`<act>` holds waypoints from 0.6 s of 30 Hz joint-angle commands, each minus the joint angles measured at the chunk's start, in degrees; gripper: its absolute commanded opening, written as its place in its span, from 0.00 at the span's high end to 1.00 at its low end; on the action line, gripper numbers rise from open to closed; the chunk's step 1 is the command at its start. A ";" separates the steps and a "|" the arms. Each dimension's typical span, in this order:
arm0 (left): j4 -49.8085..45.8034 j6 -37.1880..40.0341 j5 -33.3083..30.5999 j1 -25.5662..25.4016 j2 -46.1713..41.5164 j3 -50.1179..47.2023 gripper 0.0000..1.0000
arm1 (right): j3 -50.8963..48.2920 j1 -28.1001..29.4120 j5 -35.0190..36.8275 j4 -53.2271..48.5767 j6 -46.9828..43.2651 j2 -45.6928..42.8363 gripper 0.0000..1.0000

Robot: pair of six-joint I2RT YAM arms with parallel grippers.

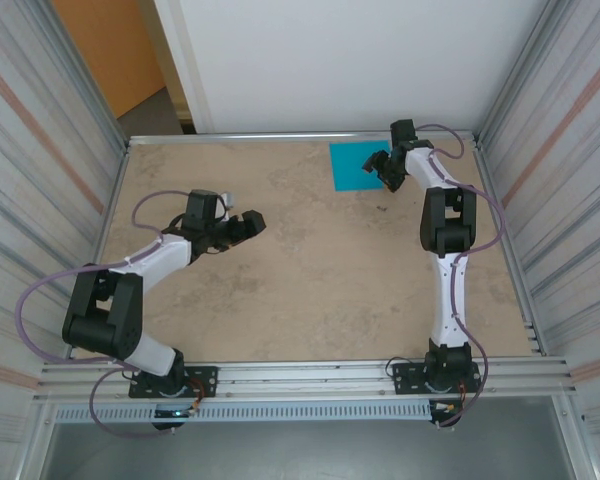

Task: Fold a paper plane with a square sheet of paper (pick it up from the middle)
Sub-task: Move the square sheet of paper to the center of the table.

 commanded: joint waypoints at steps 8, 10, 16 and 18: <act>1.56 -0.95 0.55 -0.29 1.21 0.48 0.12 | -22.38 7.71 7.03 -3.24 -0.35 -12.31 0.32; 1.89 -0.98 0.12 -0.22 1.33 -0.04 0.13 | -28.51 10.45 7.68 -1.28 1.41 -15.61 0.32; 2.63 -0.99 -1.16 -0.29 1.30 -1.01 0.14 | -45.75 21.26 9.52 0.64 12.38 -25.42 0.32; 2.54 -0.98 -1.20 -0.25 1.34 -1.05 0.16 | -50.92 25.00 8.80 3.17 17.17 -29.12 0.32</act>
